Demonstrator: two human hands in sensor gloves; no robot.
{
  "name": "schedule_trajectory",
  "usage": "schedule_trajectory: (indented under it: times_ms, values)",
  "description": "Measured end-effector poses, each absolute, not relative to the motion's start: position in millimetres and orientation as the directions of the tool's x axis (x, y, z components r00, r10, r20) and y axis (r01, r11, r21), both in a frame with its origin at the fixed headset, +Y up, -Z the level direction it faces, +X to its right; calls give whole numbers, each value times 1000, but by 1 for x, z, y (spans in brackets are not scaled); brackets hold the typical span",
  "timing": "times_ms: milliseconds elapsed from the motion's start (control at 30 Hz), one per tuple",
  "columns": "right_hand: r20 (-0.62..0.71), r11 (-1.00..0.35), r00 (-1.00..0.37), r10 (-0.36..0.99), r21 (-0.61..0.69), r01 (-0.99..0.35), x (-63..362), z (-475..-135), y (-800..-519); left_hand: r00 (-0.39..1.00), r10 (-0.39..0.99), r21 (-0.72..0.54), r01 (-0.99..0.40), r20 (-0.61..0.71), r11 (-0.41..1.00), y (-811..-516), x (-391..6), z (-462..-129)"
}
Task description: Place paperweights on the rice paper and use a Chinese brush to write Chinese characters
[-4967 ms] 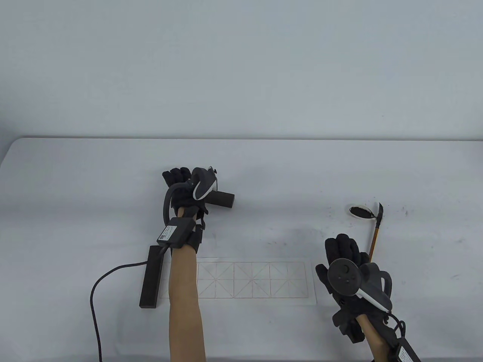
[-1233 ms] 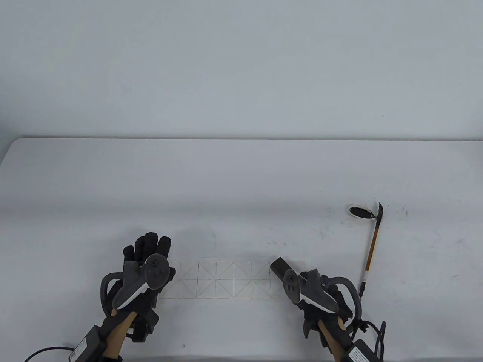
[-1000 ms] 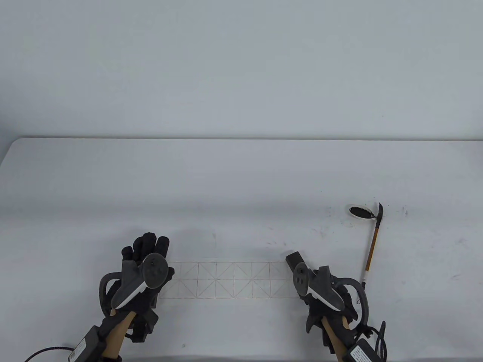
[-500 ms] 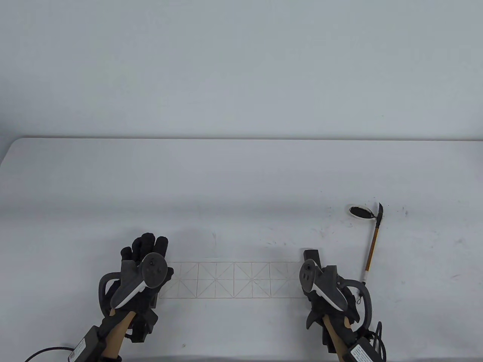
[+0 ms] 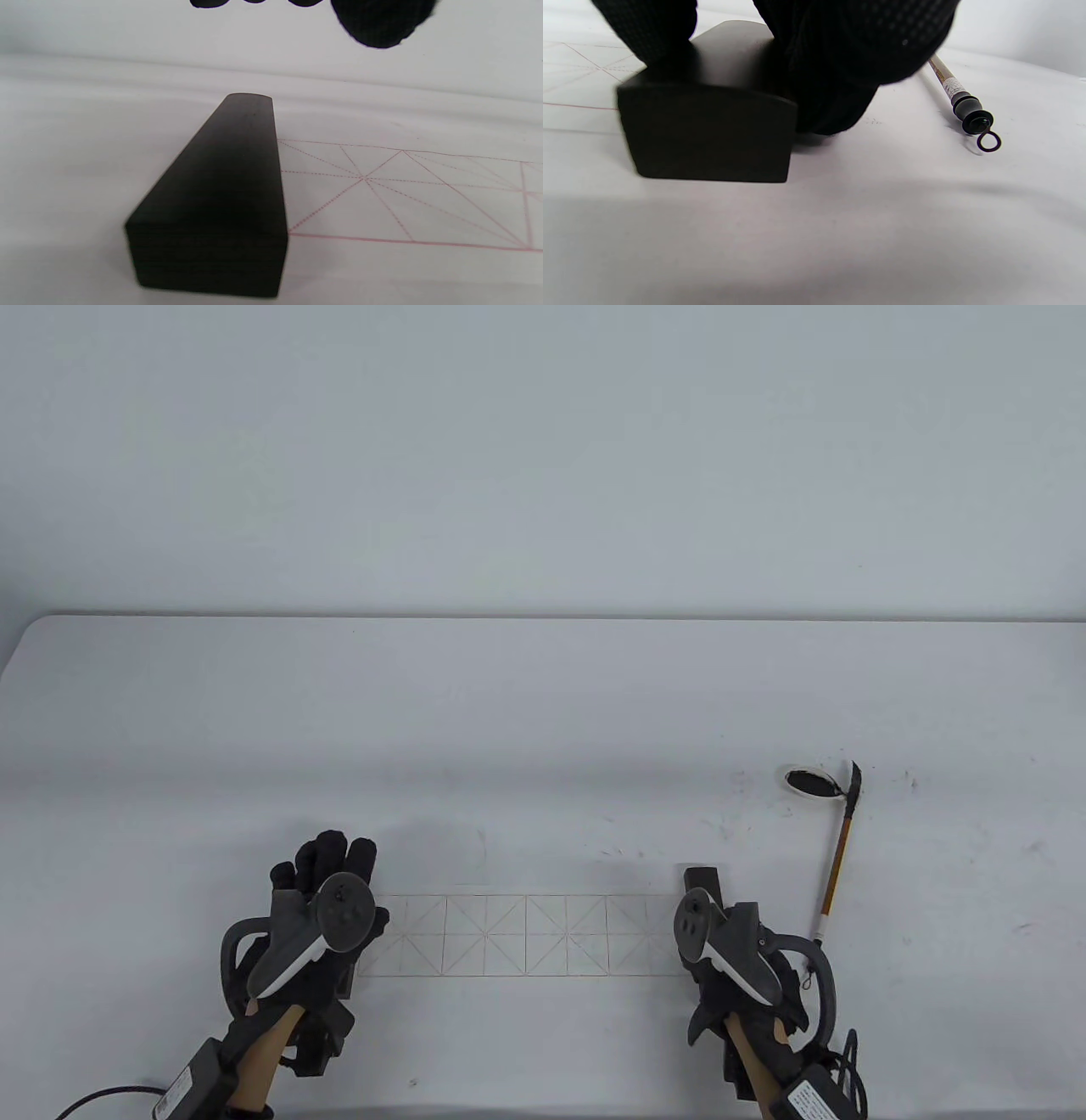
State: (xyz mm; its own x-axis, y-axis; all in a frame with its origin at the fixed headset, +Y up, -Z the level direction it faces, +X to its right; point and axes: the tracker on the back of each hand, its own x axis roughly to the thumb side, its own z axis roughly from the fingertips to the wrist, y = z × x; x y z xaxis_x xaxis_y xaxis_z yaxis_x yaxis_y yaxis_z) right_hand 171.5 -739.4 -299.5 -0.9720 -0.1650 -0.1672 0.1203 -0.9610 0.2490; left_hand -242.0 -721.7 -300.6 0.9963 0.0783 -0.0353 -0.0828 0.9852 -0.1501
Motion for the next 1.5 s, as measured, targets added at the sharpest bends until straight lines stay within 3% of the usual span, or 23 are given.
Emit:
schedule_trajectory:
  times_ms: [200,333,500,567,633,767,1000,1200,1500]
  values:
    - [-175,-958,-980,-99,283,46,177,-299,-736,996,87,-148,-90,-25,985,-722,-242,-301]
    - [-177,-978,-984,1,204,-38,183,-296,-720,996,88,-137,-89,-14,987,-719,-241,-300]
    - [-135,-973,-971,195,-152,-174,208,-287,-672,996,83,-121,-87,-39,989,-718,-245,-299]
    - [-83,-954,-975,207,-239,-183,223,-289,-660,996,81,-122,-86,-43,989,-718,-245,-300]
    - [-30,-955,-991,130,-271,-117,238,-294,-651,996,83,-113,-87,-45,990,-717,-245,-299]
    - [-54,-914,-989,-135,-379,146,265,-301,-643,995,87,-108,-92,-49,990,-715,-246,-299]
    - [-73,-877,-899,-432,-198,437,299,-323,-676,994,92,-101,-97,-50,990,-715,-247,-299]
    - [22,-794,-799,-600,-135,593,300,-337,-715,994,97,-106,-103,-59,989,-715,-249,-298]
    - [85,-738,-735,-673,-16,675,299,-356,-748,993,101,-120,-108,-65,987,-714,-250,-299]
